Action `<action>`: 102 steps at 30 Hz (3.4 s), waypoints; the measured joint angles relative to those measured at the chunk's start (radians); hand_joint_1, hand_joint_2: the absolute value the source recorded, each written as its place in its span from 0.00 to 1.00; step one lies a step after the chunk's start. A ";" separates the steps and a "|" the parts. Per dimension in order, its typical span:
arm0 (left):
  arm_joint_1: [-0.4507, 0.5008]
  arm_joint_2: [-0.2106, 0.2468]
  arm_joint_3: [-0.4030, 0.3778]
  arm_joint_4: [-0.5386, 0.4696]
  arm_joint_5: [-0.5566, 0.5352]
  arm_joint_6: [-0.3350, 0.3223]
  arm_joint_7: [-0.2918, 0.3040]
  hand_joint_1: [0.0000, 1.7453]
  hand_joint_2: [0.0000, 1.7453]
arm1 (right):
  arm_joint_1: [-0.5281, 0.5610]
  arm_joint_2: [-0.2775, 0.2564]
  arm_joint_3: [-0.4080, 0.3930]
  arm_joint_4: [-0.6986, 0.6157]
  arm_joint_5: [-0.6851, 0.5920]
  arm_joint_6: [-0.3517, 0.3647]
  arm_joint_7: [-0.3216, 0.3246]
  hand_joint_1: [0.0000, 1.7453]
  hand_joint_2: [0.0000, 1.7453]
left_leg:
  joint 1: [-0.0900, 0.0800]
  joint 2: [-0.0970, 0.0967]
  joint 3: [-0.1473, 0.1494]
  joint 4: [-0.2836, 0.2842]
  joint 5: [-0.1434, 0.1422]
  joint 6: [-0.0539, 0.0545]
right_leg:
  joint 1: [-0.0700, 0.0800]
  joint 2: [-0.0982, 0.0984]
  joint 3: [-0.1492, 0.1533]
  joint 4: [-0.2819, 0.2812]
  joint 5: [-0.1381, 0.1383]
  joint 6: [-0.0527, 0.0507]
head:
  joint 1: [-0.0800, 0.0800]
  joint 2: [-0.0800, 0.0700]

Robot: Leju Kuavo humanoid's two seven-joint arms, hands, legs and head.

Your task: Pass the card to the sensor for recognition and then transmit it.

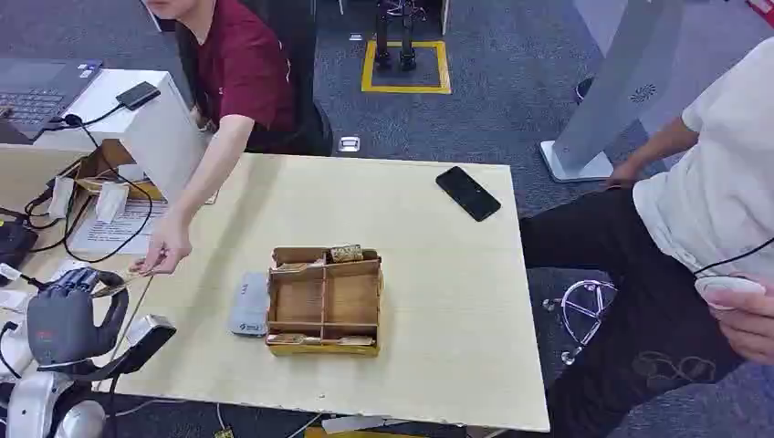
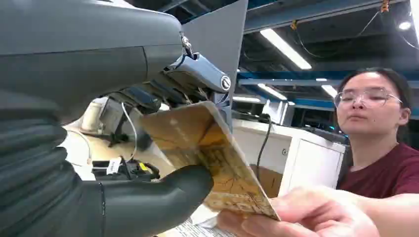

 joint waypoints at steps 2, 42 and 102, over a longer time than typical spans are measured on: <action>0.000 0.000 0.000 0.000 0.010 -0.003 -0.002 1.00 1.00 | 0.000 0.000 0.000 0.000 0.000 -0.001 0.000 0.00 0.00 | 0.000 0.000 0.000 0.000 0.000 0.000 | 0.000 0.000 0.000 0.000 0.000 0.000 | 0.000 0.000; -0.007 -0.097 0.020 -0.079 0.609 -0.336 -0.148 1.00 1.00 | 0.001 0.000 0.021 0.003 -0.002 -0.018 0.006 0.00 0.00 | 0.000 0.000 0.000 0.000 0.000 0.000 | 0.000 0.000 0.000 0.000 0.000 0.000 | 0.000 0.000; -0.100 -0.222 -0.155 0.045 0.563 -0.517 0.113 1.00 1.00 | -0.003 0.010 0.047 0.003 0.000 -0.005 0.027 0.00 0.00 | 0.000 0.000 0.000 0.000 0.000 0.000 | 0.000 0.000 0.000 0.000 0.001 0.000 | 0.000 0.000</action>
